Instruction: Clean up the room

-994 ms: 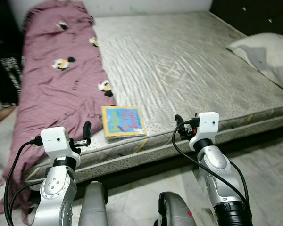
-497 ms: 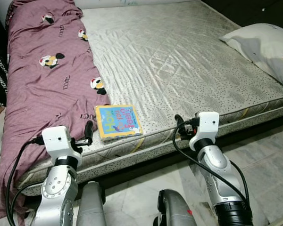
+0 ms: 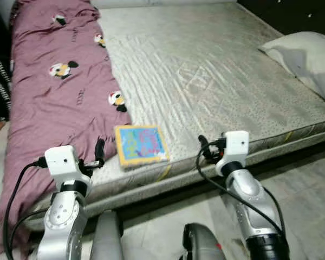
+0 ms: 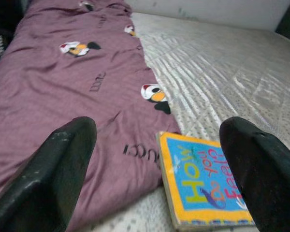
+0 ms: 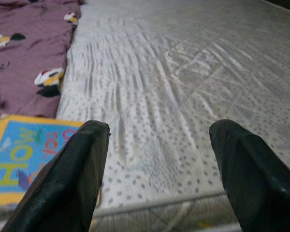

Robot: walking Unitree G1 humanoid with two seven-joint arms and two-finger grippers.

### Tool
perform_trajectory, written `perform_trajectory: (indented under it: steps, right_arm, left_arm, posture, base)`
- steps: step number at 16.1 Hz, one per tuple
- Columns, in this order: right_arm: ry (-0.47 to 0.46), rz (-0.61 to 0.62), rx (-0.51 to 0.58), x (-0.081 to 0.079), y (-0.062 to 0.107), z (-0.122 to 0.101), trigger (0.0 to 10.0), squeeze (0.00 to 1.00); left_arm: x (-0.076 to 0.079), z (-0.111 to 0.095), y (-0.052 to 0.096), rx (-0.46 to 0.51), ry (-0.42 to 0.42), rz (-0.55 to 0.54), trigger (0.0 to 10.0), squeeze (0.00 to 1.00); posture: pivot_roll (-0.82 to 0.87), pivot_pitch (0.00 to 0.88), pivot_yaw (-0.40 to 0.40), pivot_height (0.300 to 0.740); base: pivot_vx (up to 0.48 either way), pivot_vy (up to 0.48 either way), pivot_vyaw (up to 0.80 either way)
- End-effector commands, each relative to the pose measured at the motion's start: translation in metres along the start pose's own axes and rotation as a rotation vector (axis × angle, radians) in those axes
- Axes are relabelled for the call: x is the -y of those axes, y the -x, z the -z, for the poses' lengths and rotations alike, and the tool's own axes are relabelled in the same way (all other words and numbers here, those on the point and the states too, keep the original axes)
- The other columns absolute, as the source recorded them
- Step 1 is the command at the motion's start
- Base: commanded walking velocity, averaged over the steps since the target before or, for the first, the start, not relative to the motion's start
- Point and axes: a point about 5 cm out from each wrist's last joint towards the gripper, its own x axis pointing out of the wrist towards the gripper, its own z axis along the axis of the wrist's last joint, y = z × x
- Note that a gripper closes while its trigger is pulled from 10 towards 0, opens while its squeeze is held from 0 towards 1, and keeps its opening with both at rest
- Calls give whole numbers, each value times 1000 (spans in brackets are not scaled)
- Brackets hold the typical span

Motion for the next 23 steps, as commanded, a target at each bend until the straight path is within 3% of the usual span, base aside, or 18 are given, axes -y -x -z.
perform_trajectory:
  steps: [1, 4, 11, 17, 21, 23]
  right_arm:
    - [18, 27, 0, 10, 4, -1, 10000, 0]
    - [19, 23, -1, 10, 3, -1, 10000, 0]
    - [13, 23, -2, 11, 3, -2, 10000, 0]
    - [10, 18, -8, 11, 3, -2, 10000, 0]
    - [7, 23, -9, 14, 4, -3, 10000, 0]
    - [27, 43, -14, 25, 9, -5, 10000, 0]
  left_arm:
    - [6, -2, 0, 5, 12, 25, 10000, 0]
    - [5, -1, 0, -2, 11, 10, 10000, 0]
    - [-1, 0, -4, -15, 15, -49, 10000, 0]
    - [-5, 0, -7, -25, 20, -83, 10000, 0]
    - [-18, 1, -17, -33, 32, -160, 10000, 0]
    - [-27, 3, -20, -52, 52, -230, 10000, 0]
  posture:
    - [-35, 142, -44, 610]
    - [-35, 142, -44, 610]
    - [-39, 151, -46, 610]
    - [-40, 154, -47, 540]
    - [-42, 160, -51, 535]
    - [-53, 169, -59, 535]
  base:
    - [424, 0, 0]
    - [360, 0, 0]
    - [0, 0, 0]
    - [0, 0, 0]
    - [0, 0, 0]
    - [0, 0, 0]
